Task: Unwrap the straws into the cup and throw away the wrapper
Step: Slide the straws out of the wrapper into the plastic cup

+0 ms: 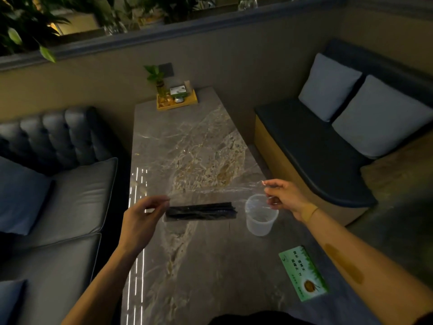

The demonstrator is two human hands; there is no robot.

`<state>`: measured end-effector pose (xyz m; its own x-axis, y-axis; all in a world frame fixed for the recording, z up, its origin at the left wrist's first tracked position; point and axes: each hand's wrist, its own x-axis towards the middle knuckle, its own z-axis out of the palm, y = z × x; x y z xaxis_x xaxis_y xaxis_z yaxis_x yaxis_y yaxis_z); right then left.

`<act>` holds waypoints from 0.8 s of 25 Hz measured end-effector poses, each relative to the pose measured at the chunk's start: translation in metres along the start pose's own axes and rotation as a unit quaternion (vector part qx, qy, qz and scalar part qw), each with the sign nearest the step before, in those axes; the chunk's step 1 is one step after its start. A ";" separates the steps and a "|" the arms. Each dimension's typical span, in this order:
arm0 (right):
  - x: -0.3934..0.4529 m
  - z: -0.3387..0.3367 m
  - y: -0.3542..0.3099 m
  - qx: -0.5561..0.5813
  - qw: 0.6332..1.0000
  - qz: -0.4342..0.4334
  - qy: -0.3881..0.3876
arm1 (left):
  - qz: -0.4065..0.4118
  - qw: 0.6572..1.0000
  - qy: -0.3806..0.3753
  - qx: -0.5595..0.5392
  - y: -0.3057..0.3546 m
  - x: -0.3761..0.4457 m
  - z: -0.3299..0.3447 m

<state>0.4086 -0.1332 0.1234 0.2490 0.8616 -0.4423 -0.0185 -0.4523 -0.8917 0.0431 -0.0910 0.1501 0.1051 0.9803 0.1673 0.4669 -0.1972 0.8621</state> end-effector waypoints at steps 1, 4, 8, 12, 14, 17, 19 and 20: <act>0.001 -0.001 0.002 0.002 1.000 0.002 0.001 | 0.010 1.000 -0.003 0.007 0.005 0.003 0.001; 0.004 -0.002 0.007 0.017 1.000 0.011 0.005 | 0.034 0.999 -0.015 0.014 0.017 0.012 0.003; 0.007 -0.008 0.011 0.029 0.999 0.023 0.006 | 0.049 0.998 -0.030 0.020 0.030 0.026 0.009; 0.009 -0.015 0.018 0.045 0.999 0.029 0.009 | 0.057 0.997 -0.040 0.042 0.039 0.036 0.015; 0.010 -0.016 0.021 0.049 0.998 0.030 0.008 | 0.064 0.996 -0.049 0.043 0.044 0.039 0.017; 0.012 -0.018 0.024 0.064 0.997 0.034 0.007 | 0.071 0.995 -0.055 0.041 0.054 0.045 0.020; 0.012 -0.019 0.025 0.083 0.996 0.038 0.010 | 0.079 0.994 -0.061 0.041 0.063 0.050 0.023; 0.012 -0.020 0.025 0.089 0.995 0.038 0.010 | 0.087 0.993 -0.063 0.045 0.067 0.052 0.025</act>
<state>0.4302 -0.1392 0.0976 0.2601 0.8204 -0.5092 -0.2082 -0.4673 -0.8592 0.1019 -0.0535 0.2046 0.2986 0.9226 0.2441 0.5072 -0.3701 0.7784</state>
